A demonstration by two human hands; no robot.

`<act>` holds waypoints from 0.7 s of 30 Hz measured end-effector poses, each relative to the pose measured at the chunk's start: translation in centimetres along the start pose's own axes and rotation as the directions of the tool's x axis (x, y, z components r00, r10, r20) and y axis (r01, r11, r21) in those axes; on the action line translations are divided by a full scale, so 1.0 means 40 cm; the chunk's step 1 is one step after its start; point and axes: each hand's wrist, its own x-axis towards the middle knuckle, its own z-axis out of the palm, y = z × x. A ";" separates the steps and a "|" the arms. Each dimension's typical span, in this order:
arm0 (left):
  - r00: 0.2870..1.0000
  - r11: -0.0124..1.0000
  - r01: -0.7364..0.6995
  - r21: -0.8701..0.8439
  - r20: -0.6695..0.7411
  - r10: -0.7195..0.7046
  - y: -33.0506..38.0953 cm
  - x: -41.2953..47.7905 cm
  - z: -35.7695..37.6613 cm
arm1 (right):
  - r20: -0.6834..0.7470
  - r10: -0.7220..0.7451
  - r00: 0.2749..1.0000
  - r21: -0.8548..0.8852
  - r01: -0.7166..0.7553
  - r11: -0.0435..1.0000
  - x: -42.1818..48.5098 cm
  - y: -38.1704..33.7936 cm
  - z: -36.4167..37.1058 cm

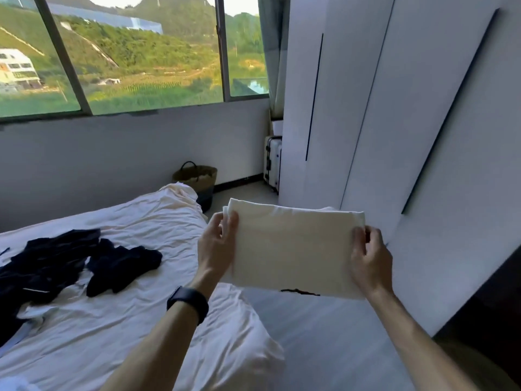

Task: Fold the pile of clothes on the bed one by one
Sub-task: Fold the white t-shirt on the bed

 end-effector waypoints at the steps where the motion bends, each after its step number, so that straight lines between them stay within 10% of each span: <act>1: 1.000 1.000 -0.024 0.011 -0.006 0.024 0.020 0.016 0.019 | -0.014 -0.031 0.999 -0.012 0.031 0.999 0.025 0.002 -0.018; 8: 0.973 0.974 -0.224 0.038 -0.046 0.226 0.115 0.203 0.160 | -0.096 -0.140 0.986 -0.059 0.134 0.989 0.283 0.008 -0.067; 21: 0.981 0.986 -0.166 0.034 -0.096 0.168 0.089 0.586 0.435 | -0.002 -0.259 0.966 -0.056 0.258 0.964 0.771 0.070 0.126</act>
